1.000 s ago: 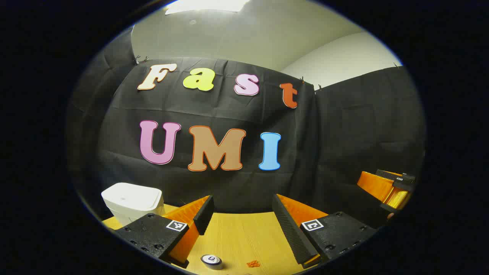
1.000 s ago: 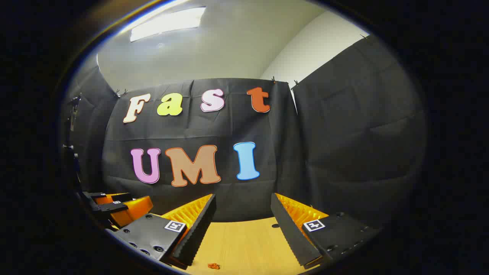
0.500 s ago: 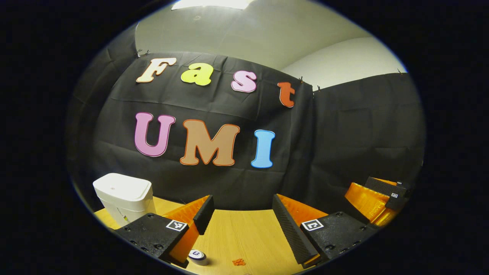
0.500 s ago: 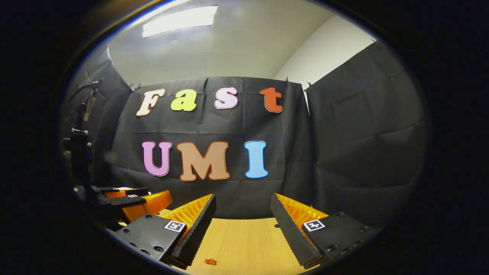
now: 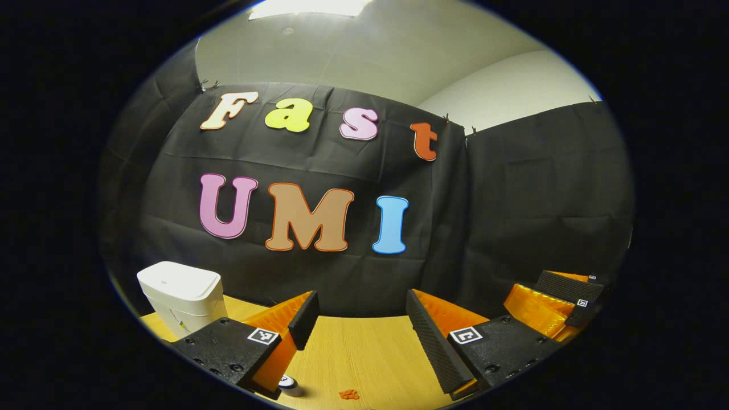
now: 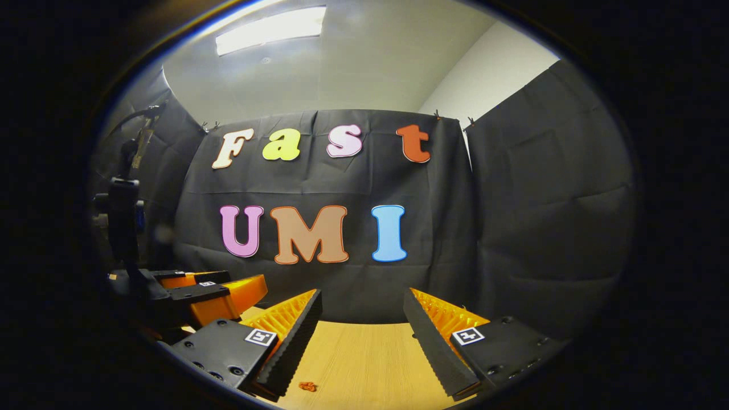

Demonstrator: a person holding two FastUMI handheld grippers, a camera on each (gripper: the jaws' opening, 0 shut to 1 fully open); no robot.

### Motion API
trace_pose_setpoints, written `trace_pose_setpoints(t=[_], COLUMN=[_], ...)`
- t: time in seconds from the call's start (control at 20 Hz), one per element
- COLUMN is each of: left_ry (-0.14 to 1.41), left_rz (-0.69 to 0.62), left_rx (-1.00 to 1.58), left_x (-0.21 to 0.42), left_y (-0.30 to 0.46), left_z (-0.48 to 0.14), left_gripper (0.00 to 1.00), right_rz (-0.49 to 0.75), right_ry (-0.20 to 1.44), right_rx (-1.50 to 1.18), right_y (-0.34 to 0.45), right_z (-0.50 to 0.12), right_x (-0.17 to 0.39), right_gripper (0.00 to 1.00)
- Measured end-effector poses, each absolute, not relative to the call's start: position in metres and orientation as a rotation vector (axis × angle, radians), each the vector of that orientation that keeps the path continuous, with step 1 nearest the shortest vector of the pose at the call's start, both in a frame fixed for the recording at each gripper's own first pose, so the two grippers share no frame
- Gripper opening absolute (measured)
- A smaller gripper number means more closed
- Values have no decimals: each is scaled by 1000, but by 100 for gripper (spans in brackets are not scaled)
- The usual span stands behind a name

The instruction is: Press the lid of the desktop garbage bin to open it, pick up the crumpled paper on the desktop and throw it into the bin, then pick up the pop can on the desktop and drop it into the bin, and finally close the garbage bin lid.

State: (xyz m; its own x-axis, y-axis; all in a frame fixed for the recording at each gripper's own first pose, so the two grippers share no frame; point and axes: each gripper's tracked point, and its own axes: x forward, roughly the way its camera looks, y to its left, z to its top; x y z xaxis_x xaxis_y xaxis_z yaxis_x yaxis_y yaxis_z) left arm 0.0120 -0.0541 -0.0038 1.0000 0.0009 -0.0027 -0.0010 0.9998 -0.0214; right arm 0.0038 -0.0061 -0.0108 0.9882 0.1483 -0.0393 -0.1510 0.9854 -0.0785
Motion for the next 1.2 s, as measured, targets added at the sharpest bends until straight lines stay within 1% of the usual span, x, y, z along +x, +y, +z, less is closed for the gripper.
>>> trace_pose_setpoints(t=[0.2,0.35,0.5,0.8,0.95,1.2], left_ry=[-46,-86,-85,-60,-33,-31], left_rz=[70,110,112,112,99,77], left_rx=[25,59,54,36,31,57], left_x=[16,11,12,14,16,17], left_y=[-45,-30,-13,25,29,28], left_z=[10,17,17,11,4,4], left_gripper=[93,93,92,93,93,93], right_rz=[212,228,200,188,184,169], right_ry=[36,35,4,15,29,50], right_rx=[-68,-50,-30,-18,-22,-8], right_y=[-5,1,8,39,46,48], right_z=[-13,-12,-6,-12,-16,-24], right_x=[12,21,31,44,47,48], right_gripper=[96,96,96,96,96,96])
